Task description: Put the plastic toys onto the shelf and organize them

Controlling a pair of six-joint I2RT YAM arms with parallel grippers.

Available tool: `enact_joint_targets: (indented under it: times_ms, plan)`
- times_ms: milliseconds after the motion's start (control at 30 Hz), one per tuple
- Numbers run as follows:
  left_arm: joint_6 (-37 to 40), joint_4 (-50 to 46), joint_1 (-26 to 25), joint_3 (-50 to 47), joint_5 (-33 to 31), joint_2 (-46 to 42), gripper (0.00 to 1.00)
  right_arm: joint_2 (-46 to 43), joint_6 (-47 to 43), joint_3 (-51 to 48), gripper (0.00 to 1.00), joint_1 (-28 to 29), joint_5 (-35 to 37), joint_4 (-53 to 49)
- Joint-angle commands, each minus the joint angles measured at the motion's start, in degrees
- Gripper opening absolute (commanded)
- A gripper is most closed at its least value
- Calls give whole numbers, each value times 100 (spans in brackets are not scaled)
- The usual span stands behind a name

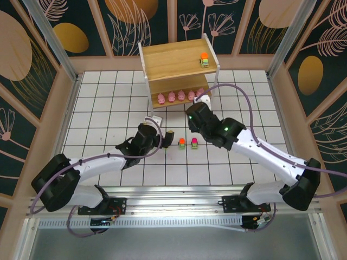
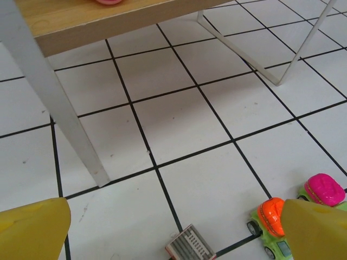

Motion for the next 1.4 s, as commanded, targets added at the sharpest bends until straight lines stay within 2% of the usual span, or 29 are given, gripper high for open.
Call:
enact_joint_targets:
  times_ms: [0,233,500,900,1367]
  plan:
    - [-191,-326,32,-278,-58,-462,99,-221,491,-474,47,90,-101,442]
    - [-300,-627,31,-896,-164,-1152,99,-281,766,-1082,47,143,-321,778]
    - [-472,-410,25,-1462,-266,-1875,99,-230,1130,-1519,47,291,-418,1019]
    - [-512,-399,27,-1445,-201,-1795,99,9,1497,-1882,48,494,-531,1229]
    - [-586,-381,26,-1402,-148,-1628,99,457,1479,-2129,49,410,-625,1552]
